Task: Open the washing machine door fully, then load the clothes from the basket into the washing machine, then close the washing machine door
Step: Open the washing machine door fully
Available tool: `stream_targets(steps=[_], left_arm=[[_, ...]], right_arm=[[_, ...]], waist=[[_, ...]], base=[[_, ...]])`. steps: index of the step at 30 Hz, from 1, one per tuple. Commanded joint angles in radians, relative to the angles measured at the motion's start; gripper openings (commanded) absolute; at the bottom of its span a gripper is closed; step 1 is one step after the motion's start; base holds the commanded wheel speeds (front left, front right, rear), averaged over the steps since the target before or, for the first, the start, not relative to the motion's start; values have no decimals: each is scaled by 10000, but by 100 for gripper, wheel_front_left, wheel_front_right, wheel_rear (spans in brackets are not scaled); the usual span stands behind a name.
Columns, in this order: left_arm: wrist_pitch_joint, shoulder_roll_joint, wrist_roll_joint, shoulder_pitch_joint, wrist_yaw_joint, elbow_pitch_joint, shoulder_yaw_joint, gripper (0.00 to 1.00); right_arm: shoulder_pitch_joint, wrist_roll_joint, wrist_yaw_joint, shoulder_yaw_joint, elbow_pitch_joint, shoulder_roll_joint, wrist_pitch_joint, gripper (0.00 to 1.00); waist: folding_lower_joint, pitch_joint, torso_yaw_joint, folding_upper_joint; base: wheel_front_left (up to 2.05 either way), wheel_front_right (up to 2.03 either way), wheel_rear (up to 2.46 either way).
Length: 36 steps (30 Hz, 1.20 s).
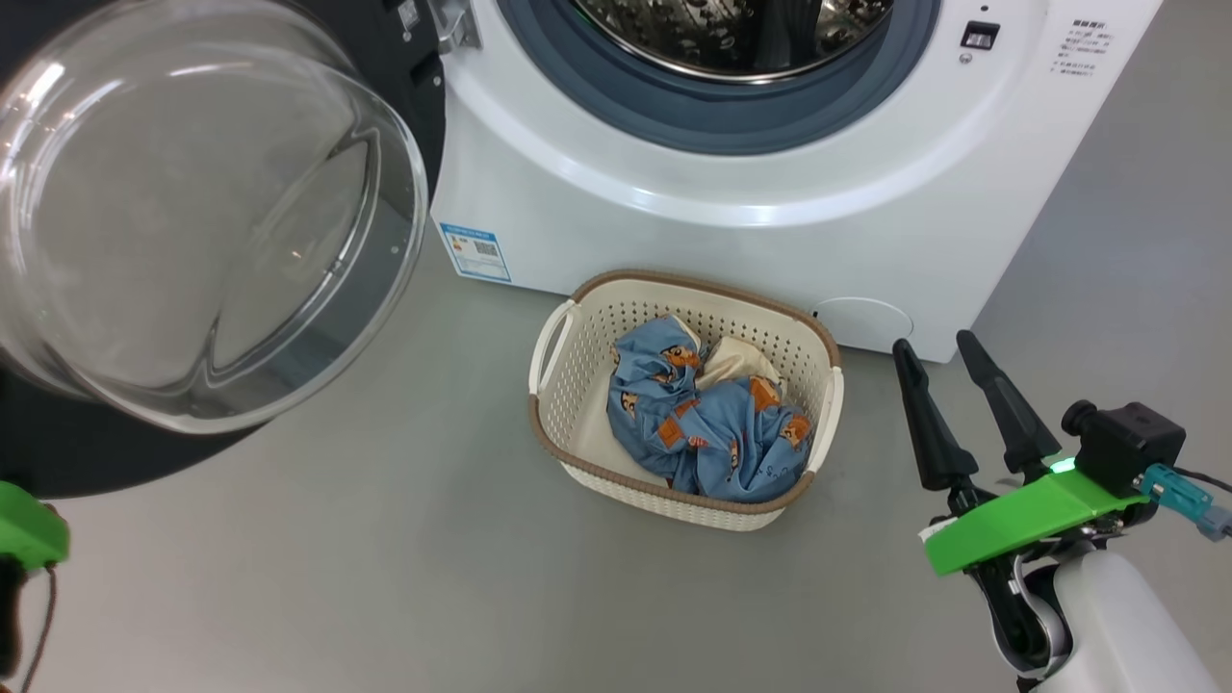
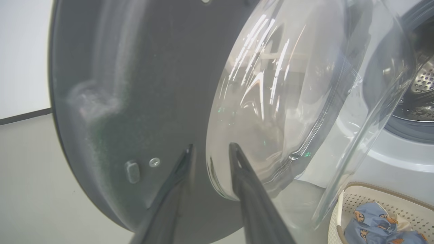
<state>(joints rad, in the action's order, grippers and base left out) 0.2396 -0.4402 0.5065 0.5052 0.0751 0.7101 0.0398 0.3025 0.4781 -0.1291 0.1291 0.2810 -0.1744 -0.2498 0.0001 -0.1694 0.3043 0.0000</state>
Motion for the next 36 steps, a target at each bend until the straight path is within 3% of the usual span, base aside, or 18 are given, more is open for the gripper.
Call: stream_targets(steps=[1, 12, 21, 36], left_arm=[[130, -495, 17, -93, -67, -455, -318, 100], [181, 141, 57, -1511, -459, -2745, -237, 100], [195, 826, 119, -2668, -923, -4486, -108, 100], [216, 1531, -259, -3434, -1157, -5494, 319, 100]], right_arm=[[-156, -5, -16, 233, -260, -28, -120, 100], [-470, 3, -16, 284, -387, -104, -120, 100], [-600, -44, -16, 392, -459, -262, -120, 100], [-653, -170, -16, 477, -586, -436, -120, 100]], waist=[[0, 117, 13, 0], [0, 566, -232, 0], [0, 771, -906, 0], [0, 873, -2344, 0]], base=[[0, 0, 0], [0, 0, 0], [0, 0, 0], [0, 0, 0]])
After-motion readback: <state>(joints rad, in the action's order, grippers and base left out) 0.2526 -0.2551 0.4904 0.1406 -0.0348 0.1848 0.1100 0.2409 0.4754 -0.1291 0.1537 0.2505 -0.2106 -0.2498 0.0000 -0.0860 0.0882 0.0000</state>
